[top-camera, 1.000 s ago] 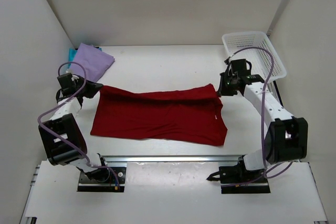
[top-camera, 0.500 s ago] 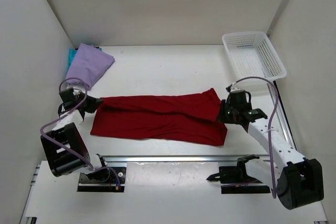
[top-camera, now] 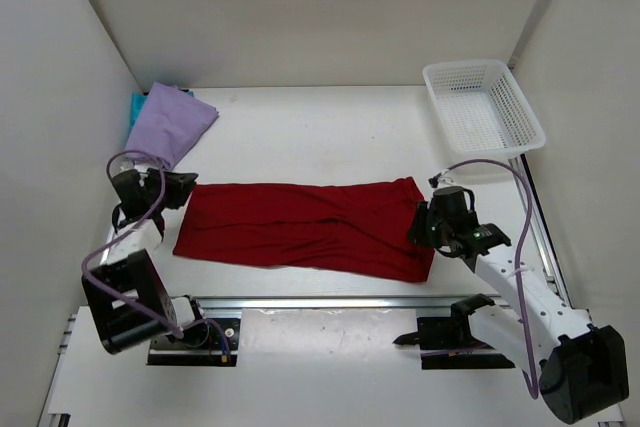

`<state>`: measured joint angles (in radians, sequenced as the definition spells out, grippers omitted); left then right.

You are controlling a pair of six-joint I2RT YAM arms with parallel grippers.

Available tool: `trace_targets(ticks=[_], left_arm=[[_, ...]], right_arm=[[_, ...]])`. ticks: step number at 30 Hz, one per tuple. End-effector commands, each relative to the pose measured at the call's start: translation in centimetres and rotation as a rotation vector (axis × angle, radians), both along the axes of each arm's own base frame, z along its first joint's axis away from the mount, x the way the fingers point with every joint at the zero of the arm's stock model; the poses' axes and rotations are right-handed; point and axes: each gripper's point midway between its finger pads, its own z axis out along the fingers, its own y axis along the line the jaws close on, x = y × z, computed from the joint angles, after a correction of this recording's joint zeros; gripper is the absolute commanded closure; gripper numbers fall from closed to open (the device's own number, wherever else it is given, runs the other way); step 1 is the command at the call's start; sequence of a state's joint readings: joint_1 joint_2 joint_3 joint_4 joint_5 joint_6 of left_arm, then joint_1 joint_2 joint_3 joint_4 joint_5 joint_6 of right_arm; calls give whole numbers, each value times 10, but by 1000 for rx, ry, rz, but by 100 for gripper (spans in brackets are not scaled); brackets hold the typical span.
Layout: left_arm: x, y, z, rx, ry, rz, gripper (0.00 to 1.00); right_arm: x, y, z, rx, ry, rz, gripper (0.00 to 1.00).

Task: Fold and stack the t-shirts
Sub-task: Fold the other side of the tshirt into a rectangle

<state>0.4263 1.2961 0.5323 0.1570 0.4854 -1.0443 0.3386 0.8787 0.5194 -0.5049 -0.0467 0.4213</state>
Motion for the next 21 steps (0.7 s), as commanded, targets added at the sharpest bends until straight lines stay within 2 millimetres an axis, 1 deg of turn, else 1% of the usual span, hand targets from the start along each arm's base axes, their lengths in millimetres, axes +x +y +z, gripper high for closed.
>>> trace_targets(ticks=[1, 2, 3, 4, 5, 6, 7, 8, 9, 10, 11, 12, 13, 14, 16, 18, 19, 21], left_arm=[[11, -14, 46, 222, -128, -57, 62], [9, -32, 45, 240, -134, -104, 62], [7, -40, 39, 273, -125, -126, 61], [3, -60, 35, 282, -125, -177, 62], [-1, -77, 32, 288, -136, -222, 63], [-5, -85, 27, 283, -129, -244, 64], [-13, -100, 16, 266, -110, -283, 64], [-19, -113, 13, 259, -120, -322, 65], [-23, -112, 7, 257, -109, -324, 66], [-27, -115, 6, 250, -109, -336, 66], [-34, -117, -3, 234, -95, -344, 67], [-42, -116, -10, 234, -94, -350, 67], [-45, -116, -10, 222, -107, -344, 68], [-50, -114, -19, 226, -85, -338, 67], [-61, -115, -33, 229, -65, -349, 67], [-67, -121, -39, 234, -61, -376, 67], [-68, -120, -43, 233, -54, -374, 67], [-73, -129, -46, 236, -60, -403, 68]], right_arm=[[33, 25, 40, 36, -146, 47, 81], [37, 41, 41, 47, -161, 99, 93], [42, 51, 44, 44, -181, 136, 100], [52, 64, 47, 62, -197, 174, 100], [58, 76, 41, 64, -189, 207, 99], [68, 82, 48, 70, -215, 219, 91], [79, 92, 50, 88, -238, 245, 80], [87, 101, 46, 112, -234, 275, 75], [98, 103, 42, 103, -230, 274, 69], [108, 107, 49, 105, -265, 274, 64], [115, 110, 46, 102, -259, 282, 62], [119, 112, 33, 99, -230, 289, 60], [124, 109, 31, 94, -225, 279, 58], [132, 113, 31, 104, -237, 282, 58], [134, 114, 14, 89, -193, 298, 58], [139, 112, 8, 75, -185, 280, 58], [138, 112, 4, 74, -178, 292, 57], [135, 115, -3, 76, -161, 294, 58]])
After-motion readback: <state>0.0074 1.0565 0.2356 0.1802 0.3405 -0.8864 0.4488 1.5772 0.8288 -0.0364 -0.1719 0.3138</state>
